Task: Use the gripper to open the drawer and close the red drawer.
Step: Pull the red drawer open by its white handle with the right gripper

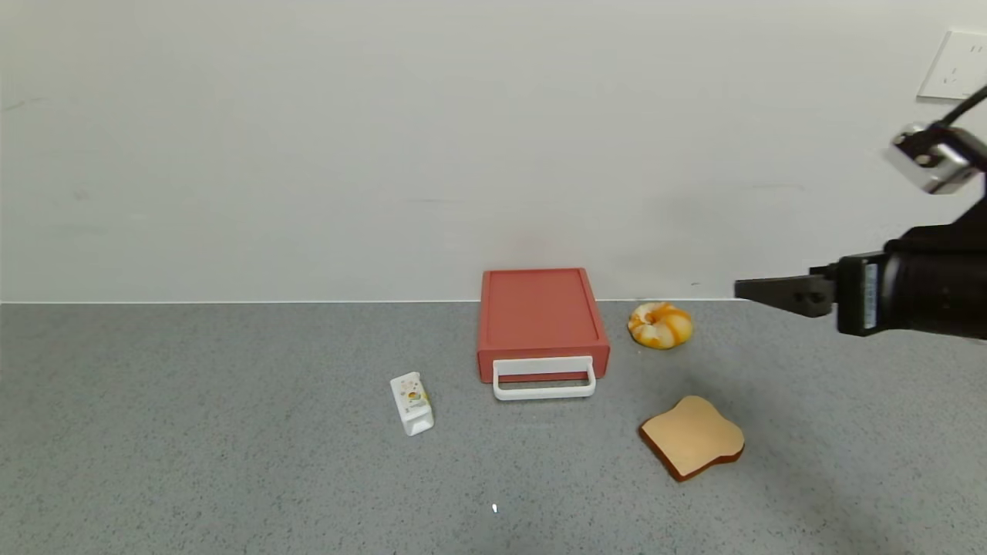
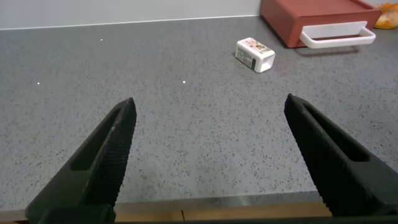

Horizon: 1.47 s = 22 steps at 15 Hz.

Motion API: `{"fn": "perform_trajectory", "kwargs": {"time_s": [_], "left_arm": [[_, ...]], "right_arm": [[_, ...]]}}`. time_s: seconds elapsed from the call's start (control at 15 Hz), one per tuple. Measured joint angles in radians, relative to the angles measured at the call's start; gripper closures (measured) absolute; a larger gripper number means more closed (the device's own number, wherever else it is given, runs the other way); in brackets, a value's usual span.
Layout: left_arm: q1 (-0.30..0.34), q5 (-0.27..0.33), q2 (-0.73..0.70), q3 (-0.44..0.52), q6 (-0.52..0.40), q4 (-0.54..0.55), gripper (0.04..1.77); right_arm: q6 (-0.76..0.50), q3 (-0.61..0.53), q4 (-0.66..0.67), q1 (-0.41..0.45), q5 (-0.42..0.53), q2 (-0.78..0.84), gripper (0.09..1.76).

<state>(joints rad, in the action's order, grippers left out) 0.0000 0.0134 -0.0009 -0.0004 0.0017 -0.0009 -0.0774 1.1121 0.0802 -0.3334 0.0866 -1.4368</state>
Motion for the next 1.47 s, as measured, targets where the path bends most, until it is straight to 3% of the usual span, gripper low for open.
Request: {"fn": "perform_trajectory", "kwargs": {"time_s": [0.47, 0.67, 0.93, 1.0, 1.07, 1.47], "left_arm": [[0.0, 0.003, 0.0, 0.0, 0.001, 0.002, 0.09], [0.0, 0.004, 0.0, 0.0, 0.0, 0.003, 0.09], [0.0, 0.003, 0.0, 0.0, 0.001, 0.003, 0.09], [0.0, 0.003, 0.0, 0.0, 0.001, 0.003, 0.09], [0.0, 0.003, 0.0, 0.0, 0.002, 0.003, 0.09], [0.0, 0.003, 0.0, 0.0, 0.003, 0.002, 0.09]], "right_arm": [[-0.078, 0.15, -0.002, -0.159, -0.012, -0.286, 0.11], [-0.089, 0.184, -0.003, -0.2, -0.013, -0.35, 0.64], [-0.09, 0.233, -0.003, -0.245, -0.013, -0.415, 1.09], [-0.09, 0.246, -0.003, -0.254, -0.013, -0.429, 1.49], [-0.09, 0.257, -0.003, -0.262, -0.012, -0.441, 1.73], [-0.09, 0.341, 0.007, -0.282, -0.009, -0.513, 1.73]]}}
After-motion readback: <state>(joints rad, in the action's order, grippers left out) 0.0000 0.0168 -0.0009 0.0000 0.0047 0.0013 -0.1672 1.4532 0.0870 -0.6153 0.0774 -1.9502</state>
